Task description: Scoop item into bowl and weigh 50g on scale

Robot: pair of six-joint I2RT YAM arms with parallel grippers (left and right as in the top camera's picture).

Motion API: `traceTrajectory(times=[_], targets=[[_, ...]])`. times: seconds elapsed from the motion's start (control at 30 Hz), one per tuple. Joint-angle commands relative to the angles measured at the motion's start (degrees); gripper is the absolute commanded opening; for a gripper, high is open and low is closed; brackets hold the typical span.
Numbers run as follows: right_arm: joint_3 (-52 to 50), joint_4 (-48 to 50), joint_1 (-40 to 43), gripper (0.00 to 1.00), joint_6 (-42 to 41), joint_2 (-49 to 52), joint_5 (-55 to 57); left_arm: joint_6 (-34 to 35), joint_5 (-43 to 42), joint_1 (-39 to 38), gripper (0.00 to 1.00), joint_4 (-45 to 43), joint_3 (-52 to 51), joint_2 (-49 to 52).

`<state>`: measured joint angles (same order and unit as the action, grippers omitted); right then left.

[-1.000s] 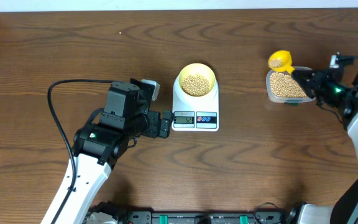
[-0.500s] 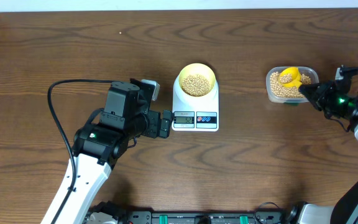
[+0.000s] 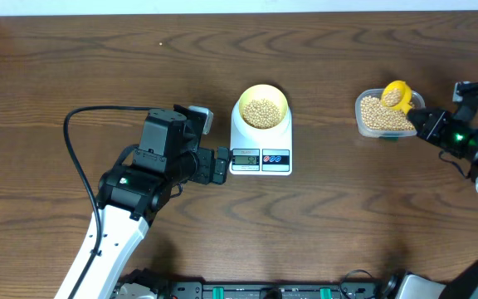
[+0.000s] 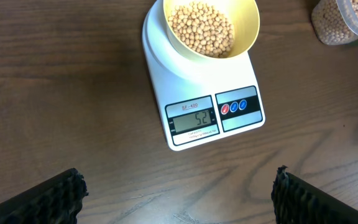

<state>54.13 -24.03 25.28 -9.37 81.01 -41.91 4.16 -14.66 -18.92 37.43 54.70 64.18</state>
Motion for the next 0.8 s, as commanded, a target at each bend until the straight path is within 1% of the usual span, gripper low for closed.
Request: traceTrajectory(times=[0.0, 0.13, 0.27, 0.5, 0.63, 0.77], targets=[[0.09, -1.70, -0.22, 0.01, 5.68, -3.19, 4.79, -0.94, 0.37, -0.07, 0.98, 0.00, -0.15, -0.22], [0.09, -6.23, -0.33, 0.01, 10.54, -4.57, 8.85, -0.94, 0.37, -0.07, 0.98, 0.00, -0.15, -0.22], [0.09, -8.74, -1.73, 0.01, 11.80, -4.74, 14.60, -0.94, 0.37, -0.07, 0.98, 0.00, -0.15, -0.22], [0.09, -7.91, -6.05, 0.01, 12.74, -4.74, 25.51, -0.94, 0.37, -0.07, 0.98, -0.02, -0.15, -0.22], [0.09, -7.76, -10.34, 0.01, 15.19, -4.74, 29.81, -0.94, 0.37, -0.07, 0.98, -0.02, -0.15, -0.22], [0.09, -6.54, -14.80, 0.01, 15.47, -4.74, 35.21, -0.94, 0.37, -0.09, 0.98, 0.00, -0.15, -0.22]])
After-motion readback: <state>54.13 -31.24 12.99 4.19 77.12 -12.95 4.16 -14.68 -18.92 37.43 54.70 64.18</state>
